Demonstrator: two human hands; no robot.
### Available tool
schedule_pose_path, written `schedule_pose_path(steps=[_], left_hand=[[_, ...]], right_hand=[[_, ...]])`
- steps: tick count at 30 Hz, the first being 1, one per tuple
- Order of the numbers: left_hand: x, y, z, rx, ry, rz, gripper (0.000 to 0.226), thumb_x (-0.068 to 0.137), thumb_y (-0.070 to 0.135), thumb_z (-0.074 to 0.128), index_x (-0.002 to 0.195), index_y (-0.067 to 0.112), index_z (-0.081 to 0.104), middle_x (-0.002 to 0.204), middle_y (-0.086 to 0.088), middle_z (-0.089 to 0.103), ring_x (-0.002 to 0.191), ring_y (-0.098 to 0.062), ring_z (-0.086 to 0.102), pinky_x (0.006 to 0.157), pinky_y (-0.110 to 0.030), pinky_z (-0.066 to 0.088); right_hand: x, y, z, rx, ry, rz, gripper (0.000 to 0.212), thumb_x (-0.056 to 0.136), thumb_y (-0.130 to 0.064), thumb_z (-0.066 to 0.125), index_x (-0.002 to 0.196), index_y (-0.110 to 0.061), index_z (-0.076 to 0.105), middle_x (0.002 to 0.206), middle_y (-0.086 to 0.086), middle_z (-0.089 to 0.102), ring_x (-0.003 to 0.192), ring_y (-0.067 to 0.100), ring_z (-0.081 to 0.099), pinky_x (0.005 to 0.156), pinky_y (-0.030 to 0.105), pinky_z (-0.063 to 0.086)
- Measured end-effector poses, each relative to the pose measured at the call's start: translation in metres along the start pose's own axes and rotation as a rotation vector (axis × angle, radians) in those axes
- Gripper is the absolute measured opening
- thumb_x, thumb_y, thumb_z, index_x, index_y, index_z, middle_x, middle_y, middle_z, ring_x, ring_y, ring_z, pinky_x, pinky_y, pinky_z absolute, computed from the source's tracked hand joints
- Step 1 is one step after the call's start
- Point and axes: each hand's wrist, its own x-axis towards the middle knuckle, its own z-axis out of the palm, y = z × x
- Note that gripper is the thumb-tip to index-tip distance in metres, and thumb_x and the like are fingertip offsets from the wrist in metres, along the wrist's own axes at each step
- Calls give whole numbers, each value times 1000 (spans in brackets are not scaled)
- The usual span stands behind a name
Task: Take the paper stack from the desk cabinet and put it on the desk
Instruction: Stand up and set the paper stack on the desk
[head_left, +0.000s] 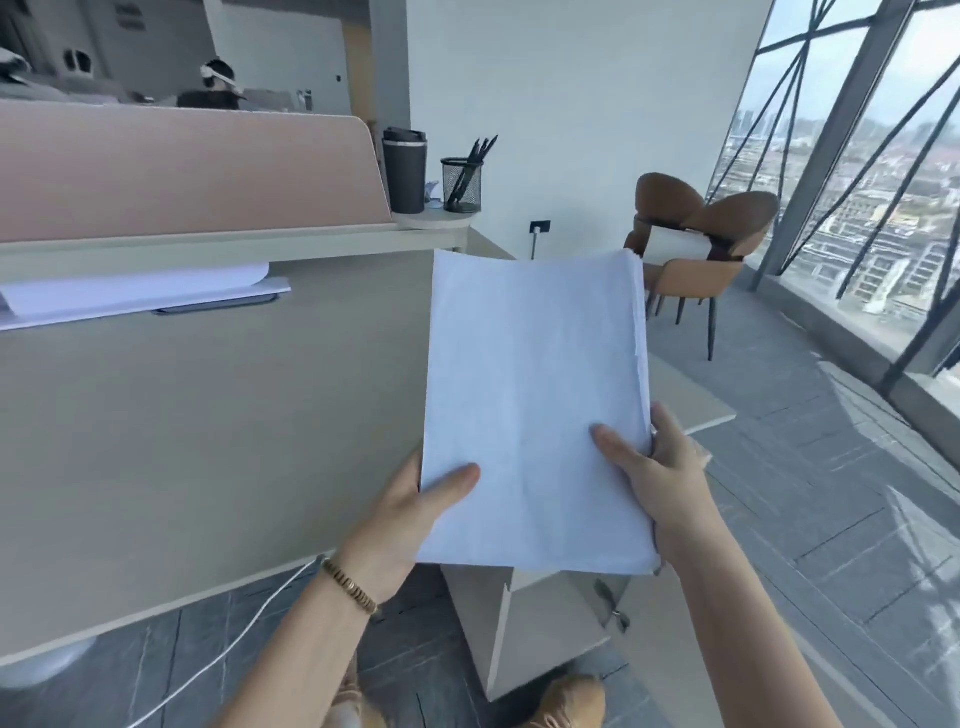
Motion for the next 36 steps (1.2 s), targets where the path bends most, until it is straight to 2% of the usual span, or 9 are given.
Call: schedule_pose_path(steps=[6, 10, 17, 20, 23, 25, 28, 32, 36], left_hand=[[44, 28, -34, -101, 58, -99, 28, 87, 11, 68, 115, 9, 70, 115, -13, 76, 102, -28, 74, 88, -43, 57], [71, 41, -45, 79, 159, 20, 27, 92, 3, 66, 117, 12, 68, 115, -7, 76, 97, -18, 76, 78, -32, 60], [110, 63, -60, 186, 266, 266, 34, 93, 8, 66, 122, 23, 63, 118, 6, 75, 111, -17, 70, 95, -41, 54], [121, 63, -64, 234, 317, 319, 35, 93, 9, 65, 121, 29, 62, 116, 14, 74, 110, -8, 69, 92, -32, 54], [128, 56, -70, 245, 363, 298, 33, 91, 9, 68, 110, 36, 64, 107, 18, 75, 98, 1, 71, 76, -18, 55], [130, 53, -76, 212, 372, 248, 27, 88, 10, 72, 105, 31, 67, 101, 13, 78, 93, -3, 73, 68, -17, 56], [133, 63, -81, 188, 336, 274, 28, 86, 14, 76, 111, 24, 69, 103, 12, 79, 97, -9, 74, 72, -21, 58], [137, 81, -78, 173, 298, 372, 45, 82, 15, 81, 123, 22, 63, 115, 8, 75, 103, -6, 72, 83, -26, 59], [139, 75, -74, 166, 344, 398, 44, 79, 14, 83, 119, 23, 65, 110, 10, 77, 100, -4, 72, 80, -21, 59]], right_hand=[[42, 11, 30, -7, -99, -28, 26, 87, -18, 75, 107, -15, 59, 107, 7, 76, 94, 33, 75, 83, 55, 60], [63, 6, 51, -54, -99, -106, 24, 87, -21, 75, 102, -18, 56, 107, 10, 73, 94, 32, 74, 81, 59, 59], [105, -20, 88, -157, -107, -241, 24, 88, -27, 72, 94, -25, 49, 96, -5, 70, 92, 26, 72, 80, 59, 57], [120, -23, 97, -169, -119, -262, 23, 89, -22, 69, 99, -22, 48, 97, -8, 70, 93, 25, 70, 83, 58, 56], [129, -19, 104, -173, -130, -302, 24, 92, -21, 67, 109, -26, 51, 98, -16, 68, 96, 17, 68, 87, 54, 56], [130, -19, 110, -146, -134, -314, 29, 92, -25, 67, 113, -36, 51, 103, -24, 67, 100, 5, 68, 89, 46, 57], [132, -22, 117, -102, -110, -319, 30, 91, -32, 68, 106, -50, 50, 106, -31, 66, 103, -2, 66, 90, 40, 56], [136, -34, 121, -70, -74, -350, 24, 90, -32, 69, 104, -43, 52, 103, -28, 67, 101, -1, 67, 89, 37, 55], [139, -46, 124, 1, -63, -394, 32, 91, -29, 69, 118, -28, 53, 112, -17, 68, 107, 6, 67, 89, 35, 53]])
